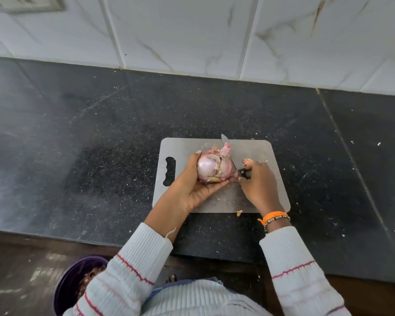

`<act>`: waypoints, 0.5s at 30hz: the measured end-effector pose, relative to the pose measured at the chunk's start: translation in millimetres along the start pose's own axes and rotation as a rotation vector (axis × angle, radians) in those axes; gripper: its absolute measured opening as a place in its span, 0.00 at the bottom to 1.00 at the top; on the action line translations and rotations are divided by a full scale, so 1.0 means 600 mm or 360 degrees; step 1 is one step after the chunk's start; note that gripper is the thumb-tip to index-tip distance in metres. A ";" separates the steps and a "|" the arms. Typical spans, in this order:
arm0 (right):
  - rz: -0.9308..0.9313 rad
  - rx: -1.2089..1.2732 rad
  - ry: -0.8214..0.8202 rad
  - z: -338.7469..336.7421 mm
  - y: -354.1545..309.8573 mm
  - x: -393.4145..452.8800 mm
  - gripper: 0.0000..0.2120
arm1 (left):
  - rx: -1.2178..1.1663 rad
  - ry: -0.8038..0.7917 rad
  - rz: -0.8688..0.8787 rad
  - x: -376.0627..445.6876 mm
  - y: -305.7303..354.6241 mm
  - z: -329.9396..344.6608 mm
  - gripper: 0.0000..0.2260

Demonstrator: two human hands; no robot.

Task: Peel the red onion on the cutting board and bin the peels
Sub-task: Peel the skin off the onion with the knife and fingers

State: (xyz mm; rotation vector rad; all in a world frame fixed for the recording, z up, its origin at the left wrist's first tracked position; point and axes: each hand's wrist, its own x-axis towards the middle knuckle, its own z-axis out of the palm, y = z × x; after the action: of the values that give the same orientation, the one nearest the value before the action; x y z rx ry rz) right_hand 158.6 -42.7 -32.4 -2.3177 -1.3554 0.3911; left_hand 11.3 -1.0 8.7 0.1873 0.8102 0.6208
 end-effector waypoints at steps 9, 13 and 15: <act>-0.0531 0.1202 -0.0229 -0.051 -0.047 -0.054 0.13 | 0.0072 0.0021 0.0127 -0.004 -0.013 0.008 0.27; -0.0577 0.1264 -0.0213 -0.051 -0.036 -0.057 0.19 | 0.0303 -0.0040 0.0132 0.000 -0.020 0.004 0.27; -0.0552 0.1286 -0.0125 -0.051 -0.029 -0.058 0.17 | 0.0548 -0.0096 0.0198 -0.001 -0.024 0.003 0.22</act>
State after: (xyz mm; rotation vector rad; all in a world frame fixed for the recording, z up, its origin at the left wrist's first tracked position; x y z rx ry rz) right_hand 142.4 -72.4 3.8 -1.3987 -1.2788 0.7522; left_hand 18.5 -13.1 4.6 0.5710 0.8477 0.5858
